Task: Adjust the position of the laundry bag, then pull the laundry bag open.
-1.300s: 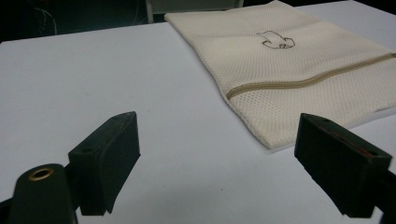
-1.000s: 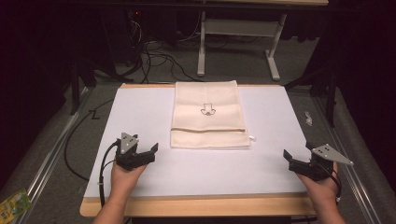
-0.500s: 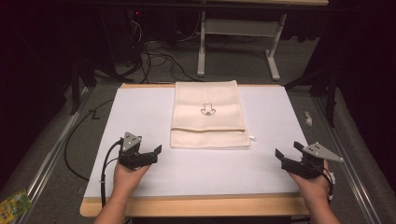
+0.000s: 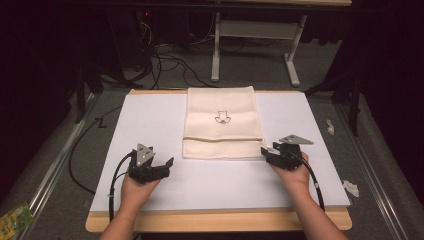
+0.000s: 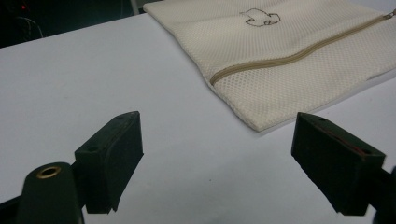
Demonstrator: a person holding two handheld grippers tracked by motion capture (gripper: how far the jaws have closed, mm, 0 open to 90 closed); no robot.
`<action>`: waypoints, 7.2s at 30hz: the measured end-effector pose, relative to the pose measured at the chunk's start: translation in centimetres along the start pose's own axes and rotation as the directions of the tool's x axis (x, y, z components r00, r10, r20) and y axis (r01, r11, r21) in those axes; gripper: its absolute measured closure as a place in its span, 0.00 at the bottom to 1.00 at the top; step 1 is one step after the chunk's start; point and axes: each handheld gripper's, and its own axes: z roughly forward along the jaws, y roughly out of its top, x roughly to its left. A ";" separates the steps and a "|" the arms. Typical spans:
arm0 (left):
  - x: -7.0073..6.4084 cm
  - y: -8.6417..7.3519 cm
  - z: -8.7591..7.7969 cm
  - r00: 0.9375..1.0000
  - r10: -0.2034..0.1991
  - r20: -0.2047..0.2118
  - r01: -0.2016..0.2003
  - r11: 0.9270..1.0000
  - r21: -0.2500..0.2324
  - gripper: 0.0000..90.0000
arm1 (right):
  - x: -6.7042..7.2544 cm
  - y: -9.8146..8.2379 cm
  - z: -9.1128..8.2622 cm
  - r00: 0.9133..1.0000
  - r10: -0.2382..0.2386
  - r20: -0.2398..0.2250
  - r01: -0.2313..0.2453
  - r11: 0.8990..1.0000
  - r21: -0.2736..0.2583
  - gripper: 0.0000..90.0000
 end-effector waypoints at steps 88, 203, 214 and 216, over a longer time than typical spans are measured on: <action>-5.5 -0.6 0.2 0.977 0.038 0.211 -0.056 0.996 0.077 0.60 | -0.9 -6.3 -9.0 0.991 -0.083 -0.105 0.087 0.995 0.038 0.82; -10.0 1.4 -0.1 0.932 0.092 0.351 -0.086 0.996 -0.031 0.47 | 1.5 -4.5 -6.8 0.988 -0.095 -0.122 0.095 0.995 -0.002 0.95; -15.5 2.5 1.8 0.886 0.104 0.452 -0.113 0.994 -0.008 0.48 | 1.4 -4.4 -6.9 0.988 -0.090 -0.126 0.090 0.996 -0.003 0.95; -16.3 2.5 2.2 0.882 0.108 0.459 -0.119 0.993 -0.006 0.49 | 1.4 -4.4 -6.9 0.988 -0.090 -0.128 0.090 0.996 -0.004 0.95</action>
